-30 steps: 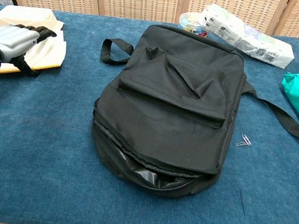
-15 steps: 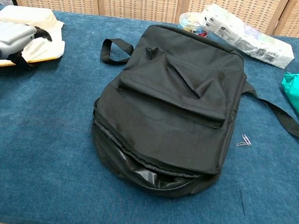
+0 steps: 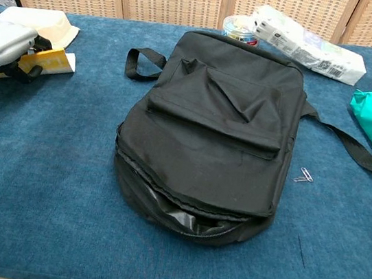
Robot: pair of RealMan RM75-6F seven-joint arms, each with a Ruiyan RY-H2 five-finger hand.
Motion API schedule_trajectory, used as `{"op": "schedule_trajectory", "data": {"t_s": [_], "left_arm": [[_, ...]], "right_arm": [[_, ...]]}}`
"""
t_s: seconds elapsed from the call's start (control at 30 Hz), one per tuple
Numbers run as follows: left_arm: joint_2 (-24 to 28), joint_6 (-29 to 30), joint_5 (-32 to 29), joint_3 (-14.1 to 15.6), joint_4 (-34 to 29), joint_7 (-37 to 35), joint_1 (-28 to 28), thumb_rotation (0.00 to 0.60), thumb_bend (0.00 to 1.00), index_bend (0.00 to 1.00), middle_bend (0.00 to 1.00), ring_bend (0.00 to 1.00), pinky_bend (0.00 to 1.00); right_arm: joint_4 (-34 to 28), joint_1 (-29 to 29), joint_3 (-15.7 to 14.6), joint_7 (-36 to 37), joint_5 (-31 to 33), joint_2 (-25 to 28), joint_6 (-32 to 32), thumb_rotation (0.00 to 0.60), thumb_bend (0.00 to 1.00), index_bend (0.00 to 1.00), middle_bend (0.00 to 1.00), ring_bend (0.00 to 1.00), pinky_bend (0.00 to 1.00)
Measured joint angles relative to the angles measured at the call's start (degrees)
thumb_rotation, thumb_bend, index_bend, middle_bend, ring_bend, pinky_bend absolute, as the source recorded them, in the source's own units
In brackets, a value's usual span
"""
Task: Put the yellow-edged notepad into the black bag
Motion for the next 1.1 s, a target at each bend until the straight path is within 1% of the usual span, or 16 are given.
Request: {"op": "schedule_trajectory", "data": {"t_s": [0.1,0.23,0.3,0.6,0.8,0.93,1.0,1.1], "left_arm": [[1.14,2.12,1.73,0.49,-0.71,-2.31,0.26,0.600,0.59,0.74,0.64,0.56,0.67],[3.72,6.26,4.26,0.68,-3.01,-4.80,0.33,0.600,0.65,0.74,0.64,0.56,0.68],[5.08,7.86,5.13,0.64,-4.64,-5.22,0.28,0.600,0.66,0.74,0.64,0.56,0.68],[12.64,12.06,8.82,0.55,-15.91,-5.60,0.27,0.600,0.66,0.75,0.64,0.56,0.68],[19.45,17.08,15.89,1.91,-22.31,-8.63,0.12,0.600,0.66,0.75,0.64,0.56,0.68],[23.31,22.01,20.17,2.56,-26.23,-9.58,0.32,0.600,0.65,0.75,0.64,0.56,0.68],[24.80,23.84,21.67,2.77,-27.89,-9.49,0.50,0.600,0.65,0.75,0.64,0.56,0.68],[26.77,26.27,23.71,3.02,-29.74,-9.30,0.78,0.600,0.65,0.75,0.64,0.56,0.68]], "right_arm": [[-0.20,0.38,-0.05,0.85,-0.06,0.27,-0.85,0.600,0.00,0.00,0.00,0.00,0.00],[-0.73,1.47,-0.19,2.08,-0.44,1.42,-2.94,0.600,0.00,0.00,0.00,0.00,0.00],[-1.31,2.35,-0.27,3.52,-0.66,2.37,-4.76,0.600,0.00,0.00,0.00,0.00,0.00],[-5.16,6.35,-0.90,10.06,-2.19,6.64,-11.78,0.600,0.00,0.00,0.00,0.00,0.00],[-8.27,9.81,-1.32,14.06,-3.75,8.45,-17.36,0.600,0.00,0.00,0.00,0.00,0.00],[-9.71,13.19,-1.15,14.89,-4.51,8.19,-21.22,0.600,0.00,0.01,0.00,0.00,0.00],[-10.52,14.67,-0.81,14.14,-4.37,7.22,-22.53,0.600,0.00,0.04,0.00,0.00,0.00],[-11.94,16.29,-0.26,13.02,-3.74,5.55,-24.33,0.600,0.00,0.09,0.03,0.00,0.00]]}}
